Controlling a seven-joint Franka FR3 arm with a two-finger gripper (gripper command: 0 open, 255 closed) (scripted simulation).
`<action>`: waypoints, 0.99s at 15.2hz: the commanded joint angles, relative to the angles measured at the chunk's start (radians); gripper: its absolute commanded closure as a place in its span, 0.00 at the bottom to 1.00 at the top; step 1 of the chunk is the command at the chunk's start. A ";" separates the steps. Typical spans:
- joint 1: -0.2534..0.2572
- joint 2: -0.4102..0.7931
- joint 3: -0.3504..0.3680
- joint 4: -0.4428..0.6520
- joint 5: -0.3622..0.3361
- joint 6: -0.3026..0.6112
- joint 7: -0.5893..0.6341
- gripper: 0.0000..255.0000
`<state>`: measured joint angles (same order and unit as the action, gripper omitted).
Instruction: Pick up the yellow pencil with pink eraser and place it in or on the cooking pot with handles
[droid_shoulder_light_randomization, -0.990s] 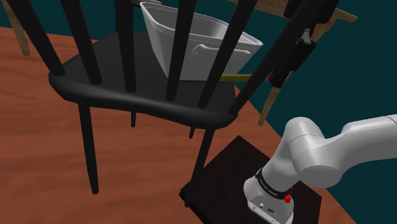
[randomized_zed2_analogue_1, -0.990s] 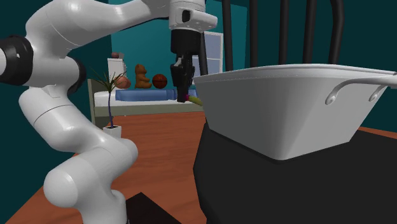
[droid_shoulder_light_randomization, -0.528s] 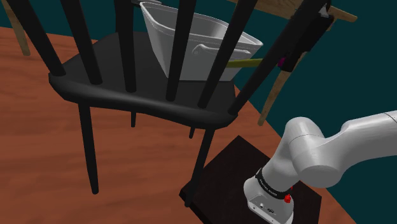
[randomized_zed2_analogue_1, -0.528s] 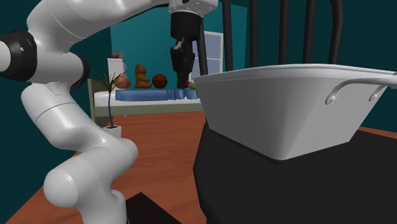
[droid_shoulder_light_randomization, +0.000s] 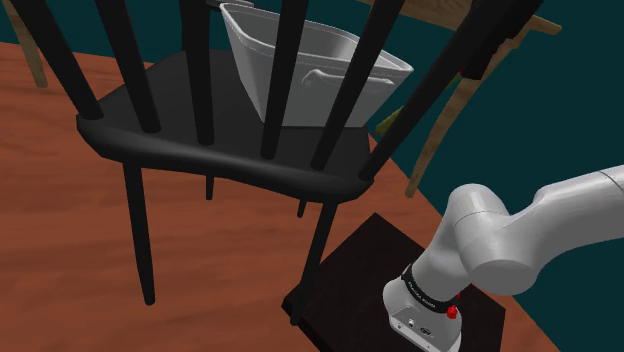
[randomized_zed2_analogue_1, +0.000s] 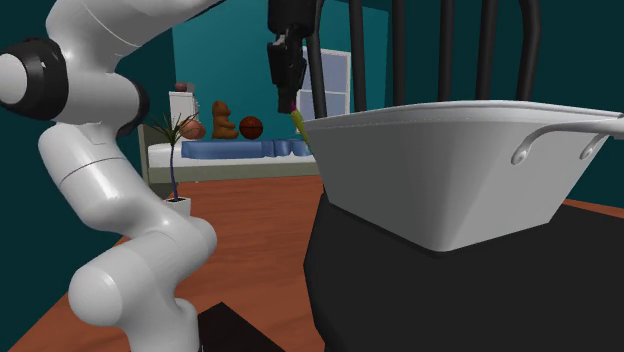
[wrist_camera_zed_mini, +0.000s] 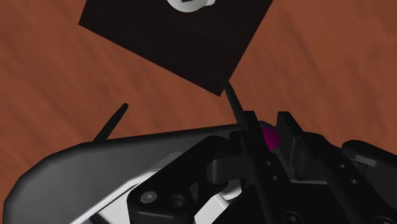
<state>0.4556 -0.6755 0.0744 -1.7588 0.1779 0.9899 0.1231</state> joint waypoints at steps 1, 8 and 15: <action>0.000 0.022 -0.002 0.047 0.000 -0.025 0.003 1.00; 0.001 0.105 -0.004 0.223 0.005 -0.117 0.023 1.00; -0.009 0.307 -0.087 0.387 -0.064 -0.093 -0.100 1.00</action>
<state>0.4505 -0.3917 0.0048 -1.3860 0.1277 0.8898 0.0486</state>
